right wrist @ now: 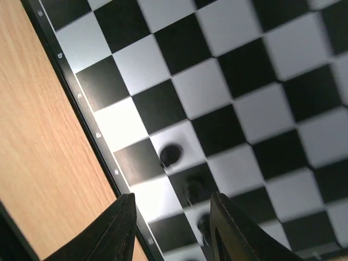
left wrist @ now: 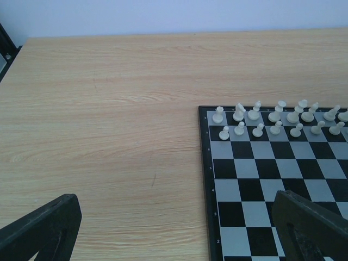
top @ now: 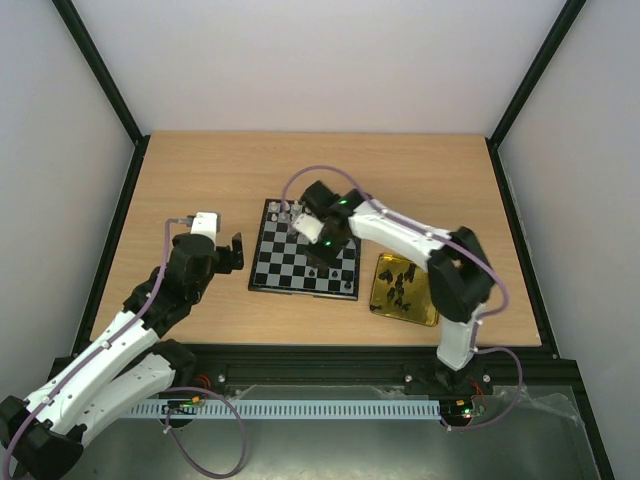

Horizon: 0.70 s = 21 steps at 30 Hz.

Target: Set up the chess pieces on the board

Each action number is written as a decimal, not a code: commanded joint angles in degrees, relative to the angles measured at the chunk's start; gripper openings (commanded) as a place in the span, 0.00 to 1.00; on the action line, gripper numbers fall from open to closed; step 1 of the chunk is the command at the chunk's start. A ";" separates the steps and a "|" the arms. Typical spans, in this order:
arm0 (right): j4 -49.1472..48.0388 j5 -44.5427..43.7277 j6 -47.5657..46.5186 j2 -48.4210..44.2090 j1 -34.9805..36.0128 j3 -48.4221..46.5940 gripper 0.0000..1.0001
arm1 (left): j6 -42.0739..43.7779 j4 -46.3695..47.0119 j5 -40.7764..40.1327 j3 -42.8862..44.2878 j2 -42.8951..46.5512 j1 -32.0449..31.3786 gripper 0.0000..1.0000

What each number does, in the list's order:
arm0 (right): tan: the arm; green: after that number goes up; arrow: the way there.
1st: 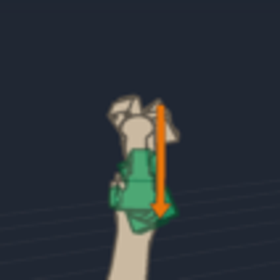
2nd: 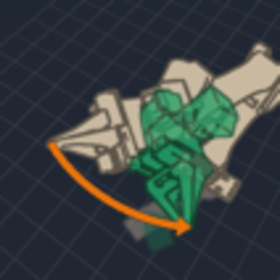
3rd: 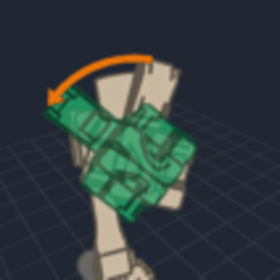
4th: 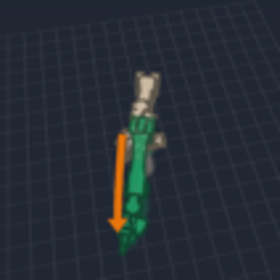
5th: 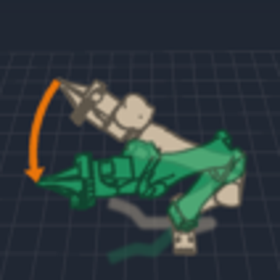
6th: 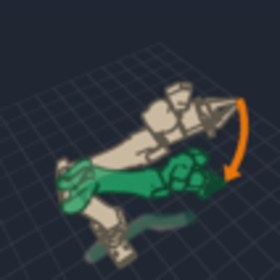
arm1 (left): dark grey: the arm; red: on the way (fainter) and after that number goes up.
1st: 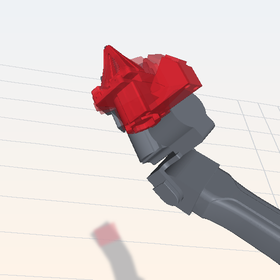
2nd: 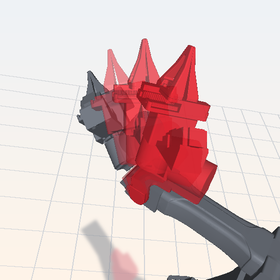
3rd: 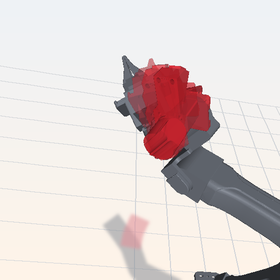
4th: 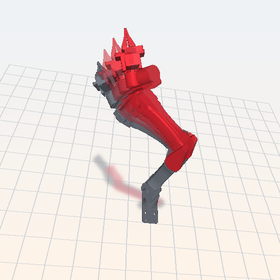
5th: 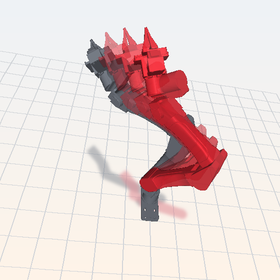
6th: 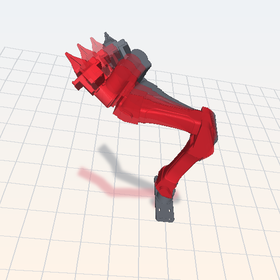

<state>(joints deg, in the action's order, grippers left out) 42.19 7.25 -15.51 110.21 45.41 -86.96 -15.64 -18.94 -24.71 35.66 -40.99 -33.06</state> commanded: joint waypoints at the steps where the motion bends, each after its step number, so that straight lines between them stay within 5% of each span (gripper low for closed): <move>1: -2.44 4.04 1.21 -10.50 -7.06 7.09 0.39 | 0.10 1.25 1.09 0.61 -0.35 0.45 0.99; 13: -21.80 3.97 5.33 -37.95 -35.39 32.17 0.41 | 0.50 1.88 3.77 0.64 -3.95 0.56 0.99; 21: -14.74 4.97 0.87 -37.70 -38.28 33.75 0.45 | 0.70 1.90 4.23 0.82 -6.62 1.02 0.99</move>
<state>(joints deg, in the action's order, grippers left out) 24.29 10.37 -11.77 71.26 7.84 -55.00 -15.57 -17.50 -20.84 35.66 -46.83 -32.53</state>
